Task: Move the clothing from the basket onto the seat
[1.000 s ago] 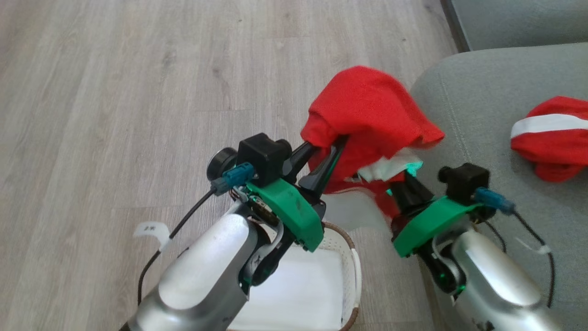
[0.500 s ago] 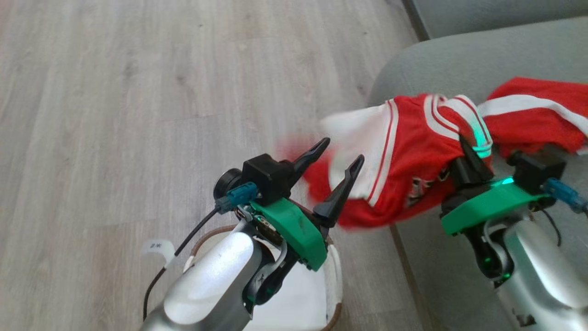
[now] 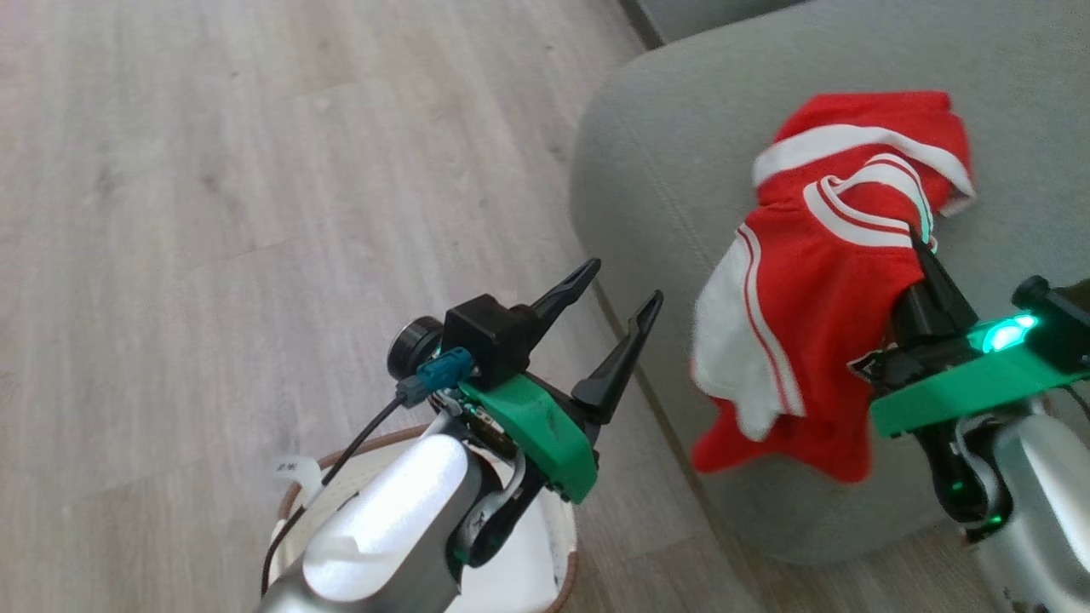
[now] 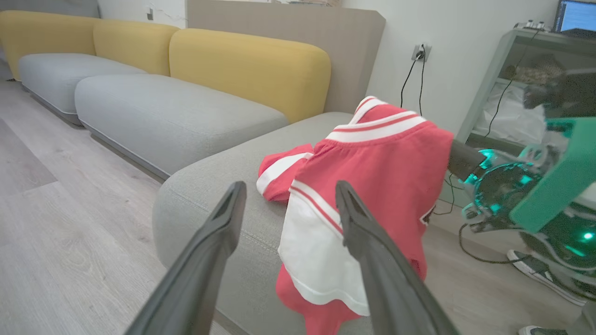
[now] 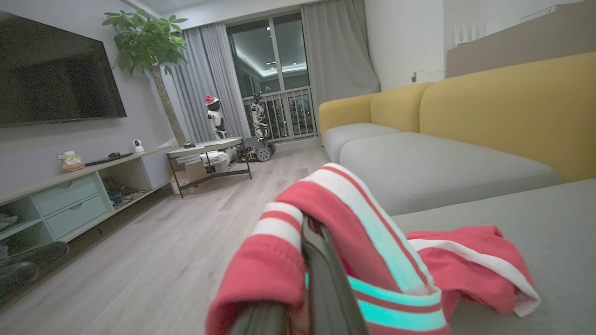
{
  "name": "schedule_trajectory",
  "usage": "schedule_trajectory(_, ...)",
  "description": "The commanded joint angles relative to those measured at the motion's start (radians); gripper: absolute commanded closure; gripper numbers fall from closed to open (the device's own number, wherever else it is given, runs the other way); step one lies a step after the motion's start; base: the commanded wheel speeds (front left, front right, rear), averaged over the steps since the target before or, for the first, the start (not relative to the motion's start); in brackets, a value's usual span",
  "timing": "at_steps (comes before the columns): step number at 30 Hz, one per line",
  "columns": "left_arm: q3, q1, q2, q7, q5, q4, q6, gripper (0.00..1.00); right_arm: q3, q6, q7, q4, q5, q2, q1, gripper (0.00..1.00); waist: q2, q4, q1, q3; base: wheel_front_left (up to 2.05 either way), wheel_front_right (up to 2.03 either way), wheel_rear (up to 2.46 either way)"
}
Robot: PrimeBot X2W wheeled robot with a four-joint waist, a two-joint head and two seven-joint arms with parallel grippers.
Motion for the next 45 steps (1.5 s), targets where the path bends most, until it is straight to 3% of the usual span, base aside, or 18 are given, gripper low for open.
schedule_trajectory(1,0.029,-0.038,0.014,-0.011,0.009,-0.025,0.003,0.00,0.003,0.000,-0.006,-0.047,-0.002,-0.023,-0.012,1.00,-0.0001,-0.037,0.0000,0.007,0.00,0.00,0.00)
schedule_trajectory(11,0.028,-0.059,0.014,-0.042,0.023,0.016,0.011,0.00,-0.003,0.000,-0.006,-0.132,0.007,-0.053,0.019,1.00,-0.0001,-0.158,0.0000,0.035,0.00,0.00,0.00)
schedule_trajectory(22,0.023,-0.082,-0.002,-0.066,0.014,0.062,0.006,0.00,-0.013,0.000,-0.006,-0.185,0.012,-0.062,0.012,1.00,-0.0001,-0.210,0.0000,0.063,0.00,0.00,0.00)
schedule_trajectory(37,0.006,-0.144,-0.019,-0.064,0.023,0.093,0.011,0.00,-0.008,0.000,-0.006,-0.157,0.044,-0.177,-0.298,1.00,-0.0001,-0.175,0.0000,0.144,0.00,0.00,0.00)
schedule_trajectory(45,-0.020,-0.205,-0.033,-0.041,0.043,0.105,0.020,0.00,-0.039,0.000,-0.006,-0.042,0.077,-0.325,-0.503,1.00,-0.0001,-0.117,0.0000,0.239,0.00,0.00,0.00)
